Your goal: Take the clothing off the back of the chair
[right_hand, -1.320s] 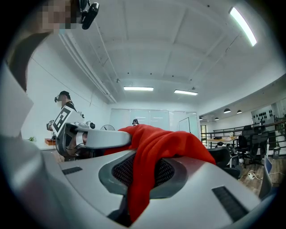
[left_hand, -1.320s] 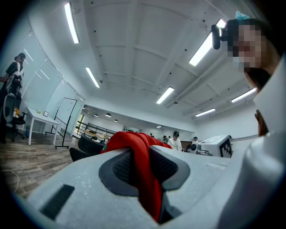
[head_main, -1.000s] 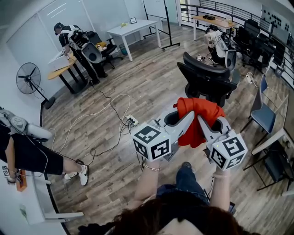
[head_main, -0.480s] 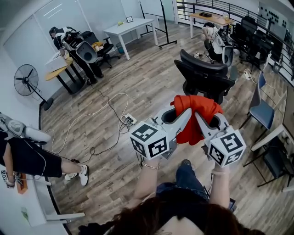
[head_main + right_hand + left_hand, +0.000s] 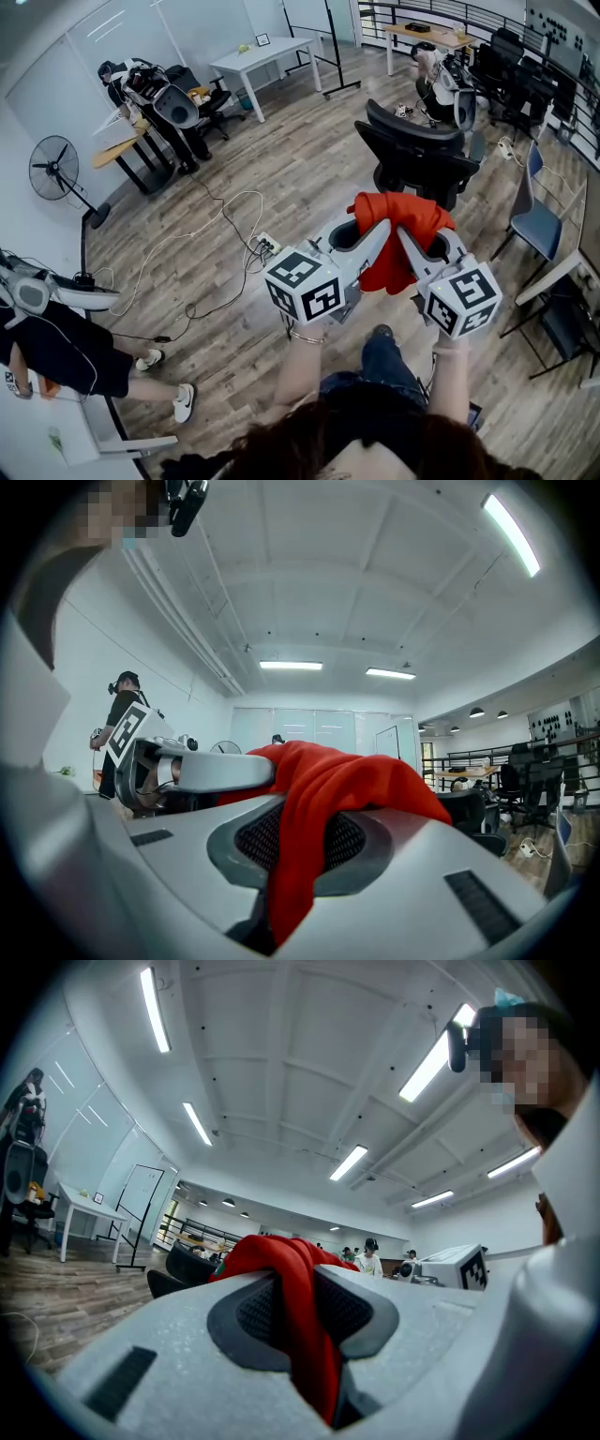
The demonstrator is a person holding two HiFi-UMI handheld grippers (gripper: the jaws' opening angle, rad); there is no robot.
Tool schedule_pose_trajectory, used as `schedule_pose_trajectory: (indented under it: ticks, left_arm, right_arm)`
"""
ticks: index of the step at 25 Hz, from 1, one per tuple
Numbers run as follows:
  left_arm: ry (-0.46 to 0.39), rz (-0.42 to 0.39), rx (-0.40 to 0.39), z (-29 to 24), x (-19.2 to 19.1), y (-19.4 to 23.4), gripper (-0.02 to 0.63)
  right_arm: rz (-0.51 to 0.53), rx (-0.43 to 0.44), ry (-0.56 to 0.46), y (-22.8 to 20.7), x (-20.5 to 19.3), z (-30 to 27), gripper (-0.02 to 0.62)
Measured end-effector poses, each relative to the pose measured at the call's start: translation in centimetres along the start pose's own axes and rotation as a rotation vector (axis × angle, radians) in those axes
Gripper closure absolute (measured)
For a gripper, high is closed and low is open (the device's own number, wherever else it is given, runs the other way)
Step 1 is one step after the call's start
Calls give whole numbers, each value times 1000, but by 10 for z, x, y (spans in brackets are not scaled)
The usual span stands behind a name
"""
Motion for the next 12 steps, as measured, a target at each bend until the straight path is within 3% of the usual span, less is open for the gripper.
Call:
schedule_pose_trajectory:
  ticks: [12]
  left_arm:
    - [5,4,-7,-2,-1,4,525]
  right_arm:
    - [-4,-1,2,-2,-2,-3,541]
Point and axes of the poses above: the fingertips, and each gripper's own axes: z backward along the fingers, y to its left, x out of its top, the point moved 6 cm from there along z, backward along the fingers, and after that the axes turned 6 degrees about y, right-handed, at the moved point
